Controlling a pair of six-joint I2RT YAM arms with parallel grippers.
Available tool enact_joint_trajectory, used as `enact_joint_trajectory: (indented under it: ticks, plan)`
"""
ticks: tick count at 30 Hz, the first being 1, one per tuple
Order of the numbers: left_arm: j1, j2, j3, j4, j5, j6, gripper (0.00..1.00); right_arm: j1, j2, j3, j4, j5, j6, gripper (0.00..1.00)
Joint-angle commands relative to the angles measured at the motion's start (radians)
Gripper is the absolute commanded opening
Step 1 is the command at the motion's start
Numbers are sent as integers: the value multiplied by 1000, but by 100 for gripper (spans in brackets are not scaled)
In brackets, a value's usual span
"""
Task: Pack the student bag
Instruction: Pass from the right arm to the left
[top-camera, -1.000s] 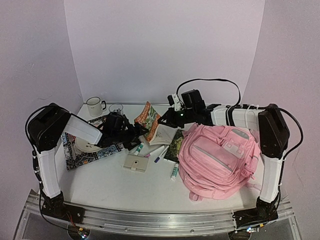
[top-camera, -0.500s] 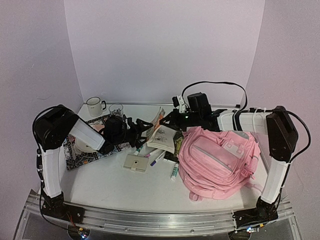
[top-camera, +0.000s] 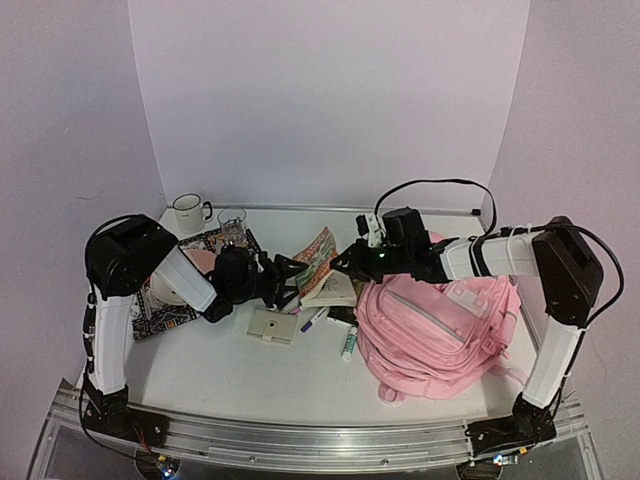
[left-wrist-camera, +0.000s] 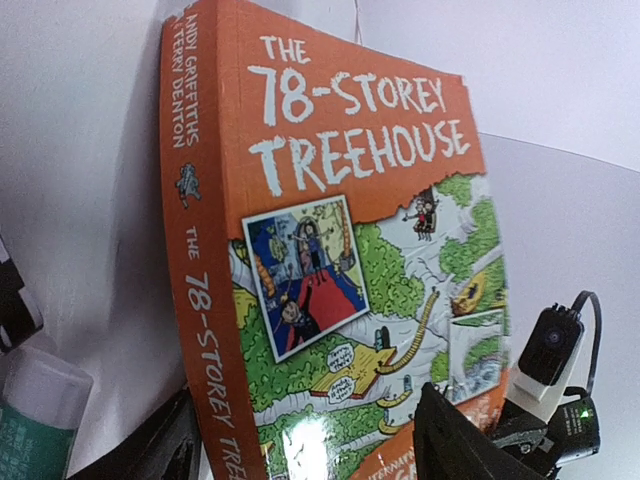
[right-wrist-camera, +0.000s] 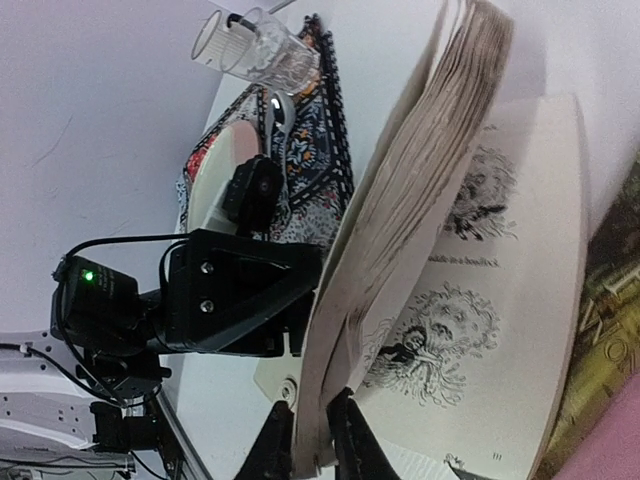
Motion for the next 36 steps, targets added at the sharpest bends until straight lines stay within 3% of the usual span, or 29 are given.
enact_joint_trajectory:
  ticks: [1, 7, 17, 22, 29, 36]
  plan:
    - [-23, -12, 2, 158, 42, -10, 72, 12, -79, -43, -83, 89, -49, 22]
    - [-29, 10, 0, 157, 43, -5, 72, 11, -95, -12, -262, 227, -142, 42]
    - [-31, 49, 0, 158, 43, 1, 73, 11, -45, 133, -497, 395, -290, 59]
    - [-32, 69, 4, 157, 46, 3, 73, 12, 45, 196, -517, 384, -339, 59]
    - [-32, 91, 7, 156, 54, 11, 74, 23, 166, 246, -535, 332, -367, 46]
    - [-47, 98, 49, 156, 76, 8, 74, 67, 224, 270, -532, 281, -372, 44]
